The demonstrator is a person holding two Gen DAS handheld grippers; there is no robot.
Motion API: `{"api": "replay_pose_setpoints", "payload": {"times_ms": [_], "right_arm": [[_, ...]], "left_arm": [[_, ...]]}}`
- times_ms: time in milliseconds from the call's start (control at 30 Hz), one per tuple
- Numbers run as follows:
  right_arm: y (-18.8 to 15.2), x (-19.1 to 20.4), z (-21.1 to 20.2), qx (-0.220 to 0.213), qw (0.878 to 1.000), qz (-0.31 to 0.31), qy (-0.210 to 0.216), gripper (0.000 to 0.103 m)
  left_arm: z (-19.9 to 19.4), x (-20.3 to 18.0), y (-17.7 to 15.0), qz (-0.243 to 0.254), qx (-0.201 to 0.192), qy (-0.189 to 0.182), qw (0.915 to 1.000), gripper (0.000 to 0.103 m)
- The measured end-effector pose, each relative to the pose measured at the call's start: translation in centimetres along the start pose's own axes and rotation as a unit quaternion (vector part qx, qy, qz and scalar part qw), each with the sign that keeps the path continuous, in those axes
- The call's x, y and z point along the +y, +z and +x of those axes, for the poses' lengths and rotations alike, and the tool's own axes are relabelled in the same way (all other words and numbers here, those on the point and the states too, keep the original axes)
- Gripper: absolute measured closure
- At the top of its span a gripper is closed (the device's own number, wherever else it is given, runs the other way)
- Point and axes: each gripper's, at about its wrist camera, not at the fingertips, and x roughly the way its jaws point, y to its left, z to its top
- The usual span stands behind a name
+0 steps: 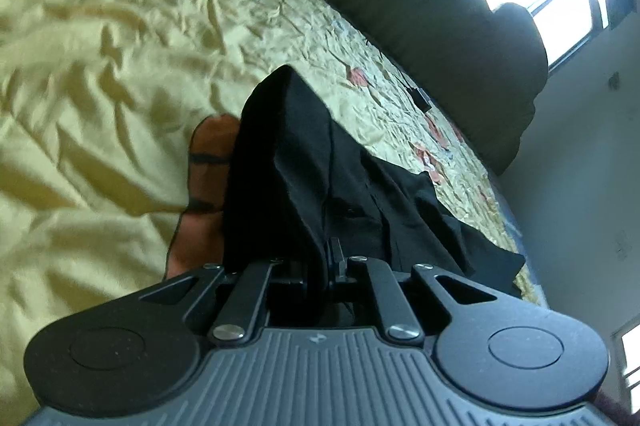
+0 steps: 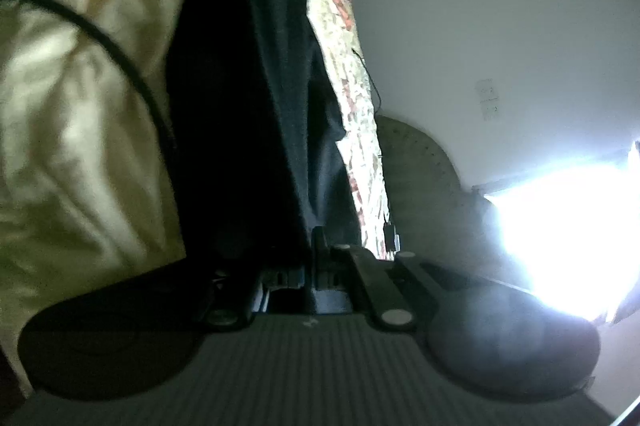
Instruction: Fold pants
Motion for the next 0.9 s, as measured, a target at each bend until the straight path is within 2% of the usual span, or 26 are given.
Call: {"api": "replay_pose_setpoints", "payload": {"times_ms": [233,400,467,533,600,667,733,800,833,900], "right_arm": [[0.0,0.1,0.0,-0.004,1.0,-0.001,0.007,0.099],[-0.2,0.6,-0.1,-0.011,1.0,-0.004,0.008,0.098],[-0.2,0.6,0.0,-0.013,1.0,-0.009,0.006,0.098],[-0.3,0.8,0.1,-0.014,1.0,-0.014,0.008,0.097],[-0.3,0.9,0.2,-0.017,1.0,-0.019,0.005,0.097],[-0.3,0.9,0.3,-0.018,1.0,-0.02,0.005,0.097],[-0.6,0.9,0.1,-0.021,0.999,-0.024,0.003,0.098],[-1.2,1.0,-0.3,-0.025,0.999,-0.033,-0.006,0.091],[-1.5,1.0,-0.6,-0.025,0.999,-0.034,-0.009,0.088],[-2.5,0.4,-1.5,-0.022,1.0,-0.017,-0.012,0.075]], "left_arm": [[-1.2,-0.7,-0.1,0.016,0.009,0.015,0.9997,0.094],[-2.7,0.0,0.2,-0.002,0.009,0.039,0.9992,0.091],[-3.7,0.0,0.3,0.001,0.001,0.065,0.9979,0.091],[-5.2,-0.2,0.5,0.02,-0.024,0.12,0.9923,0.091],[-6.7,0.2,0.8,0.017,-0.045,0.164,0.9853,0.091],[-8.2,0.2,1.0,0.001,-0.067,0.159,0.985,0.091],[-8.6,-1.0,1.0,0.014,-0.08,0.158,0.9841,0.091],[-7.6,-3.3,0.8,0.04,-0.079,0.144,0.9856,0.091],[-6.8,-4.6,0.7,0.054,-0.073,0.127,0.9877,0.091],[-4.4,-7.5,0.5,0.083,-0.052,0.082,0.9918,0.091]]}}
